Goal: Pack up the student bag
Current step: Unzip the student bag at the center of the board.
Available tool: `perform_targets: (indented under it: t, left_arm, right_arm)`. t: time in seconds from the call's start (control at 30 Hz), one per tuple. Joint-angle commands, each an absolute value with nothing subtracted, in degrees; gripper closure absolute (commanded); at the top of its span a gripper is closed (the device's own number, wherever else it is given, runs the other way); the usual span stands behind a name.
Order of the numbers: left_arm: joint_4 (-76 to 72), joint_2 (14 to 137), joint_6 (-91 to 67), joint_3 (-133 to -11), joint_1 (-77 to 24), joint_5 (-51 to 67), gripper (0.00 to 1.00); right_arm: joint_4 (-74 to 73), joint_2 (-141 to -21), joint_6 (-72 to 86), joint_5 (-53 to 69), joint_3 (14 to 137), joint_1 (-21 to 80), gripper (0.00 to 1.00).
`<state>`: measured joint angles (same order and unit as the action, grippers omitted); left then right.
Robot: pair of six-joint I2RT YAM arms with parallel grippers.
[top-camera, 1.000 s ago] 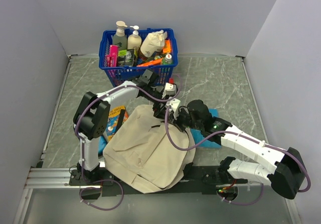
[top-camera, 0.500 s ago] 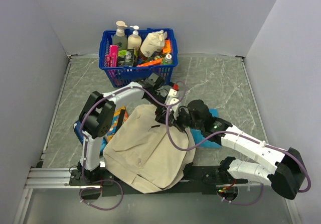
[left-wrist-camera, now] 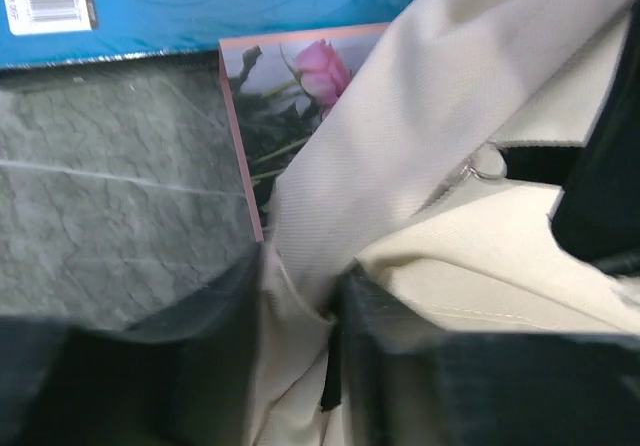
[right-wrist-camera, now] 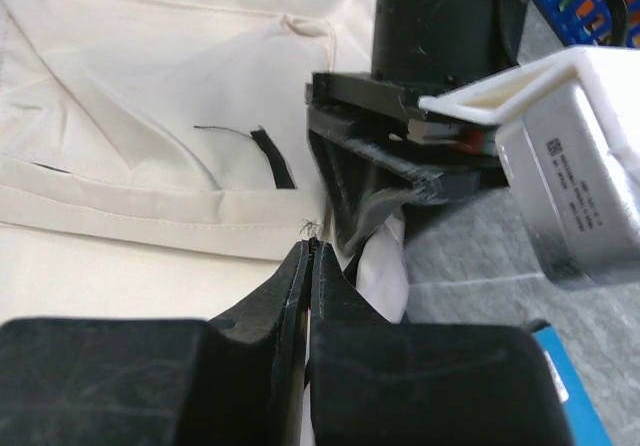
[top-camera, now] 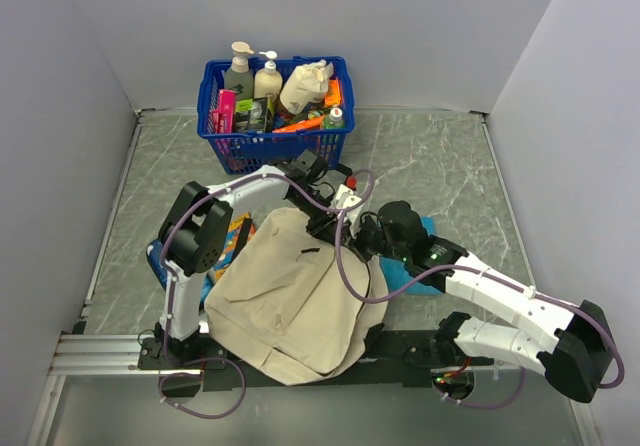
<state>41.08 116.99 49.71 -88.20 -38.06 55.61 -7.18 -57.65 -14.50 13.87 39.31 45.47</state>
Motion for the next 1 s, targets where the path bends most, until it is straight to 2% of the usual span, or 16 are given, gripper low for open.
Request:
perform_targets:
  t: [0.0,0.03,0.07,0.4,0.7,0.97]
  left_arm:
    - [40.17,116.63,49.93,-91.40,-38.41,51.69,0.78]
    - [39.91,116.80,49.49,-91.84,-38.32,51.24,0.94]
    - [40.08,116.89,49.05,-92.80,-38.23,50.81,0.99]
    - [50.35,119.44,49.92,-105.02,-33.58,45.53,0.99]
    - [53.00,114.53,50.98,-100.02,-31.82,40.87,0.99]
    - [55.02,112.94,43.52,-110.55,-28.83,39.99,0.99]
  right_arm:
    - [-3.43,-55.02,-11.61,12.31,39.02,45.18,1.00]
    - [-3.60,-55.02,-11.34,11.35,39.02,45.09,1.00]
    - [-4.04,-55.11,-11.16,10.64,39.20,45.17,1.00]
    - [-7.12,-50.19,-7.39,-3.68,38.76,45.17,1.00]
    - [-9.75,-44.21,-6.24,-4.57,40.87,45.18,1.00]
    - [-13.71,-37.89,-3.08,-4.40,40.61,45.09,1.00]
